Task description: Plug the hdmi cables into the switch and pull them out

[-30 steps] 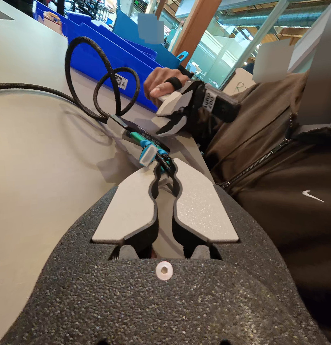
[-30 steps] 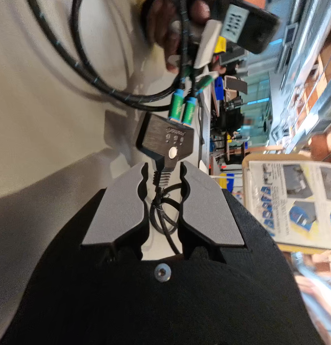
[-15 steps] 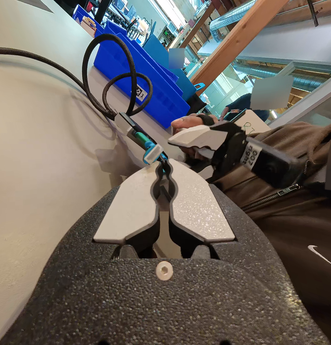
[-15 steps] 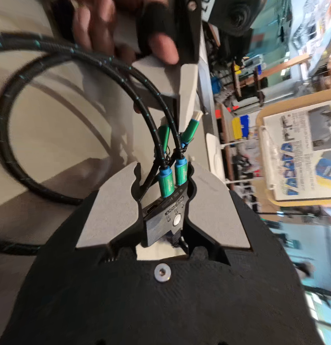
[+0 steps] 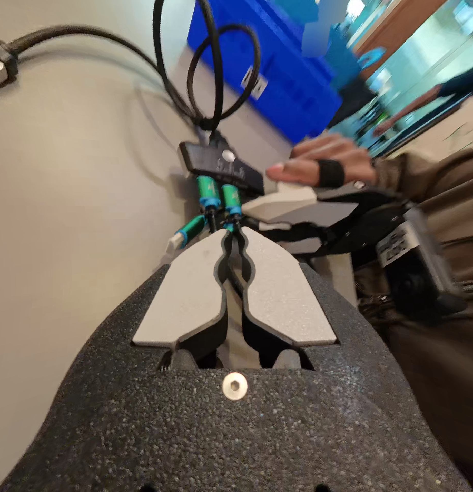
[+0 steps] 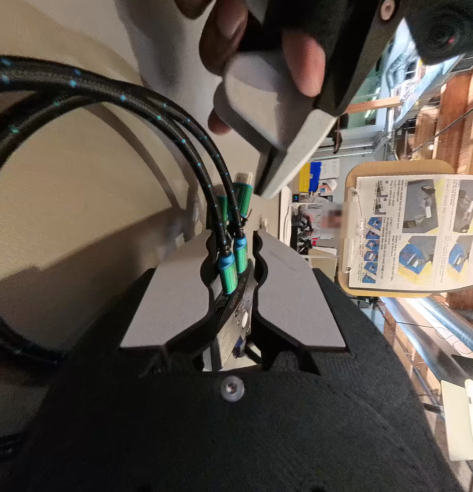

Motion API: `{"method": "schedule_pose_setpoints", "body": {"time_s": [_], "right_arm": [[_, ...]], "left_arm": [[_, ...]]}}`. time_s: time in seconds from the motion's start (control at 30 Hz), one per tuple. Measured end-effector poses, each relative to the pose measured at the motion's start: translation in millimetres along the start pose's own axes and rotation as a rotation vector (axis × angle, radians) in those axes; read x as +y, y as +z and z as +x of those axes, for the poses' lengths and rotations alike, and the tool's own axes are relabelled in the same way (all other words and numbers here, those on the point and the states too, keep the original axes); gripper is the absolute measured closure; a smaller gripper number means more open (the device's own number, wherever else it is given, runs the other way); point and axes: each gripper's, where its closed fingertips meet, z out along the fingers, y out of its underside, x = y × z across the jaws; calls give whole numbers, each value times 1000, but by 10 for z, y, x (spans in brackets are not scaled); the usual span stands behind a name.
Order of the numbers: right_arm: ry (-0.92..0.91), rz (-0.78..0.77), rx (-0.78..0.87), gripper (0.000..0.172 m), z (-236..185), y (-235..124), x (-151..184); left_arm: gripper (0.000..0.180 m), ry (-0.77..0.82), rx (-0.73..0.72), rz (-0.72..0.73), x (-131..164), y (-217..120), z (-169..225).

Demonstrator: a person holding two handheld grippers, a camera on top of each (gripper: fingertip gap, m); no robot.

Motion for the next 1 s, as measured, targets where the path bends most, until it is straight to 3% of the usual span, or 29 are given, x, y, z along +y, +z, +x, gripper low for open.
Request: {"method": "schedule_pose_setpoints", "body": {"time_s": [0.17,0.27,0.6,0.8,1.0], "right_arm": [[-14,-21,-71,145,-83,36,18],[-7,-26,-100,147,-97,47,19],[60,-85,-182,163,-171,76,115],[81,-112,-199,162,-168,80,144],[61,-120,-220,146,-135,114,155]], "left_arm": [[165,173,-249,-265,341,44,-199],[166,217,-287,-306,382,71,-197],[172,300,-384,-291,335,105,-295],[172,329,-398,-282,313,118,-316],[172,312,-372,-277,311,119,-306]]}}
